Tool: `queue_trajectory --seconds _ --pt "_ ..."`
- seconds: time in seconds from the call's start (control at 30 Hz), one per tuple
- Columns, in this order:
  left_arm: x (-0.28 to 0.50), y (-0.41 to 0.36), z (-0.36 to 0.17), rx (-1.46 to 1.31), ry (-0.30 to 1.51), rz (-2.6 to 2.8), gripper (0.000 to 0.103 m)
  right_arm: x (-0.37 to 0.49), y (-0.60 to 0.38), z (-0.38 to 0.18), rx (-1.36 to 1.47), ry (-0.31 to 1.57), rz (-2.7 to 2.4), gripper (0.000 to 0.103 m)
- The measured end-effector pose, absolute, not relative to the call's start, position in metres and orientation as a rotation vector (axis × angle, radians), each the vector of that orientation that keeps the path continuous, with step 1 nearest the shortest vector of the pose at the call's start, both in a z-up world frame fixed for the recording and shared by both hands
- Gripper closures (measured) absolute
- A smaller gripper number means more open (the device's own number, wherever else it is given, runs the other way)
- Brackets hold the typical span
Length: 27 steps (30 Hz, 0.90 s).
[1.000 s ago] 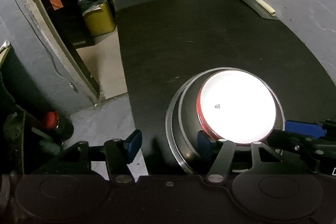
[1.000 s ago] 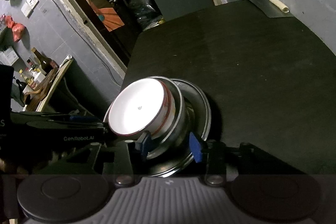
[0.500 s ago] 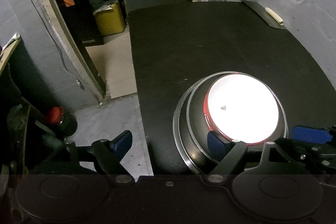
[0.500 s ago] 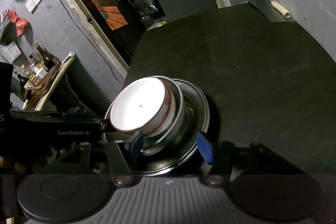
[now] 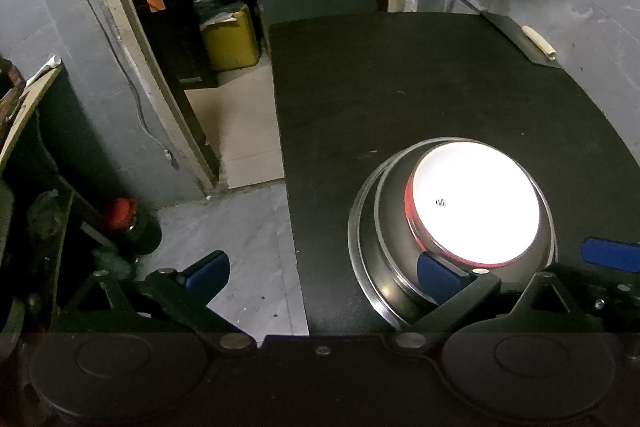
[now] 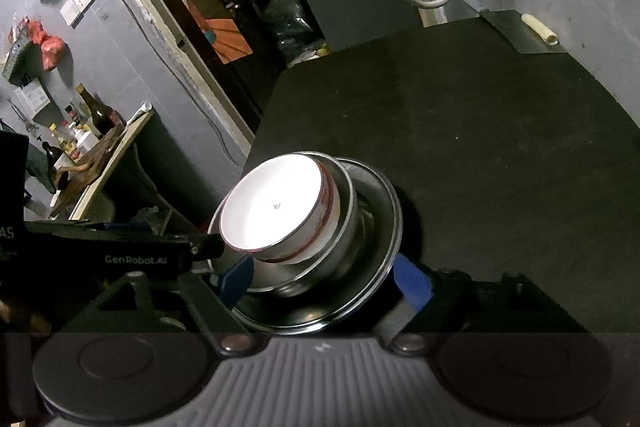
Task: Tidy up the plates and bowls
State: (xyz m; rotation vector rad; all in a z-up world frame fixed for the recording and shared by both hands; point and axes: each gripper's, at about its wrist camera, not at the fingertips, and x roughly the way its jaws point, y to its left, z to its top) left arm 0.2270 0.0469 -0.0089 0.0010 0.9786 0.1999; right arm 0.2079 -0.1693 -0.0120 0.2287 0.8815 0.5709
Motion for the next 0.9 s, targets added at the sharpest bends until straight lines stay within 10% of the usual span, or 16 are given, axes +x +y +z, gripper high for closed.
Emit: queue_trajectory --seconds 0.3,0.9 --pt "0.204 0.044 0.003 -0.068 0.84 0.242 0.001 0.196 -0.183 -0.006 0.229 0.834 0.57 0.0" --pt "0.139 0.008 0.021 -0.068 0.759 0.311 0.001 0.154 -0.202 0.017 0.213 0.741 0.58 0.0"
